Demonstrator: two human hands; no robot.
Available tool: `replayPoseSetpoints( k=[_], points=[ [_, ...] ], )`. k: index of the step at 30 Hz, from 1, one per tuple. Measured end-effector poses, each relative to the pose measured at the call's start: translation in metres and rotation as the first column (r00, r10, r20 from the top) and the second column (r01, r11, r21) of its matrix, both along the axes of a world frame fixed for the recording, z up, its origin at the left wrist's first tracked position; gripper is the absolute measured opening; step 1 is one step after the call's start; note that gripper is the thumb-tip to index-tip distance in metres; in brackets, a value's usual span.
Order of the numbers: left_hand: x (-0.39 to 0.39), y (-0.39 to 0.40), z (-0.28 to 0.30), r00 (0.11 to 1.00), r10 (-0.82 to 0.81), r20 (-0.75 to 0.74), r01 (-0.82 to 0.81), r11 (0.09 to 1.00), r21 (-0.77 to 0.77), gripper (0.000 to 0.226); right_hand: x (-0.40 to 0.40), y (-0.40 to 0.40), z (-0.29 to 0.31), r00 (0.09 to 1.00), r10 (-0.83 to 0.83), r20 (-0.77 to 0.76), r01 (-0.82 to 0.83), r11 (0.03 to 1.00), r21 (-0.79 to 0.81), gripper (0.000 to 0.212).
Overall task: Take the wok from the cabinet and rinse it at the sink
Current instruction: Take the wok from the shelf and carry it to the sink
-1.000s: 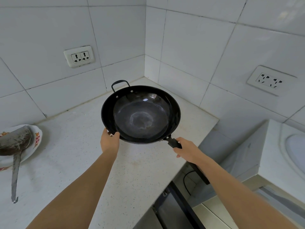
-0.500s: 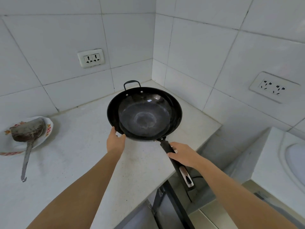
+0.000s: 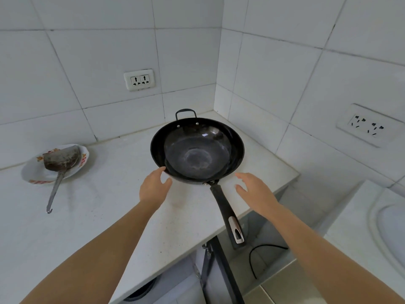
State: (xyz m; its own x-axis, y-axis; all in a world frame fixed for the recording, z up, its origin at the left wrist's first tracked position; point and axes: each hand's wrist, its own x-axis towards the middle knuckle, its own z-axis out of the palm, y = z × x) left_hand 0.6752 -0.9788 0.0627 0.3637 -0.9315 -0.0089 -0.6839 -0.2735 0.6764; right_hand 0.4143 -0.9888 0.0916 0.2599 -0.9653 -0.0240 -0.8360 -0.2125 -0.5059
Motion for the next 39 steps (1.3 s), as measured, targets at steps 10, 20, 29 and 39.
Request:
replayPoseSetpoints(
  k=[10,20,29,39],
  points=[
    [0.020,-0.010,-0.008,0.964,-0.038,0.264,0.004,0.992,0.130,0.054,-0.003,-0.029,-0.012,0.996,-0.063,-0.058,0.062,0.998,-0.032,0.045],
    [0.036,-0.056,-0.018,0.993,0.049,0.109,-0.074,0.967,0.245,0.068,0.033,-0.047,-0.037,0.983,-0.167,-0.082,0.184,0.941,0.284,0.052],
    [0.048,-0.089,-0.025,0.990,0.098,-0.105,-0.076,0.978,0.192,0.059,0.062,-0.064,-0.052,0.949,-0.307,0.074,0.243,0.861,0.447,0.044],
    [0.044,-0.094,-0.025,0.971,0.142,-0.192,-0.120,0.985,0.121,0.048,0.064,-0.074,-0.045,0.895,-0.422,0.142,0.291,0.796,0.531,0.029]
  ],
)
